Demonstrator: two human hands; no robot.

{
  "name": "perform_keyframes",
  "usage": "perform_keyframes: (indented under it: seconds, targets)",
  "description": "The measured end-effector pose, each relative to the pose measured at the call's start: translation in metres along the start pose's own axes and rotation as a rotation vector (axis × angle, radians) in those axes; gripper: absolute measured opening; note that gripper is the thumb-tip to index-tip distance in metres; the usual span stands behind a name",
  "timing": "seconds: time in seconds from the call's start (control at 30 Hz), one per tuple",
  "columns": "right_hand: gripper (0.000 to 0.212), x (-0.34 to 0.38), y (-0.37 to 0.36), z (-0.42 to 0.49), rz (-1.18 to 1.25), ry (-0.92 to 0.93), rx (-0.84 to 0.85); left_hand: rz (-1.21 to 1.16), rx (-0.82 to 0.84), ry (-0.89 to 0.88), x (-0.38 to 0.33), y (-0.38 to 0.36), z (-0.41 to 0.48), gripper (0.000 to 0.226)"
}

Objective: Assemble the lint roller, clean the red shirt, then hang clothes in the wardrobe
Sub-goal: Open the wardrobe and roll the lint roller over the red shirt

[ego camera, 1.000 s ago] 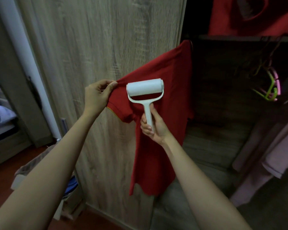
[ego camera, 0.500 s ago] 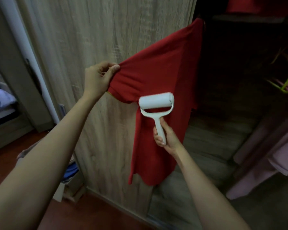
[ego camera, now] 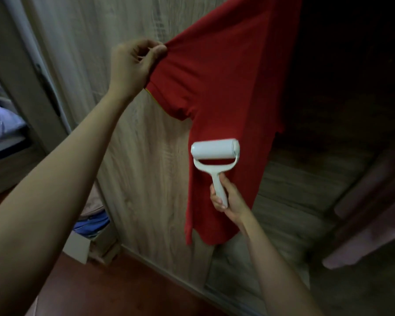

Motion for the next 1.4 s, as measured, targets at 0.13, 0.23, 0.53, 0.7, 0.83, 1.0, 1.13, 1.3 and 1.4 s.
perform_keyframes:
  seconds: [0.13, 0.23, 0.53, 0.7, 0.83, 1.0, 1.13, 1.3, 1.4]
  targets:
    - [0.075, -0.077, 0.026, -0.037, 0.030, -0.120, -0.057, -0.004, 0.008, -0.034, 0.004, 0.000, 0.004, 0.011]
    - [0.072, -0.079, 0.024, -0.035, 0.020, -0.124, -0.048, -0.009, 0.010, -0.058, 0.006, -0.002, 0.007, 0.009]
    - [0.070, -0.102, 0.035, -0.031, 0.047, -0.080, -0.080, -0.050, -0.029, -0.086, 0.012, -0.004, 0.005, 0.012]
    - [0.068, -0.103, 0.040, -0.044, 0.044, -0.133, -0.083, -0.054, -0.059, -0.096, 0.017, -0.003, 0.006, 0.012]
    - [0.064, -0.048, 0.031, -0.013, 0.116, -0.014, -0.036, -0.022, -0.039, -0.092, 0.012, -0.003, 0.004, 0.006]
    - [0.064, -0.067, 0.040, -0.036, 0.087, -0.083, -0.075, 0.001, -0.042, -0.071, 0.009, 0.002, 0.004, 0.010]
    - [0.066, -0.027, 0.015, -0.033, 0.129, -0.088, -0.057, 0.003, -0.025, -0.028, 0.007, 0.003, 0.004, 0.019]
    - [0.063, 0.098, -0.035, 0.010, 0.177, 0.109, 0.018, 0.007, -0.021, 0.011, 0.005, 0.006, 0.003, 0.023]
    - [0.064, 0.113, -0.043, 0.015, 0.174, 0.137, 0.029, 0.021, -0.012, 0.015, 0.003, 0.008, 0.002, 0.023]
Point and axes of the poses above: each hand's wrist, its own z-axis towards the middle knuckle, its own y-axis out of the back of the hand, x = y × z, the point moved 3 cm from there along z, towards the middle knuckle, and after that the axes turned 7 degrees about y, right-handed, at the moved point
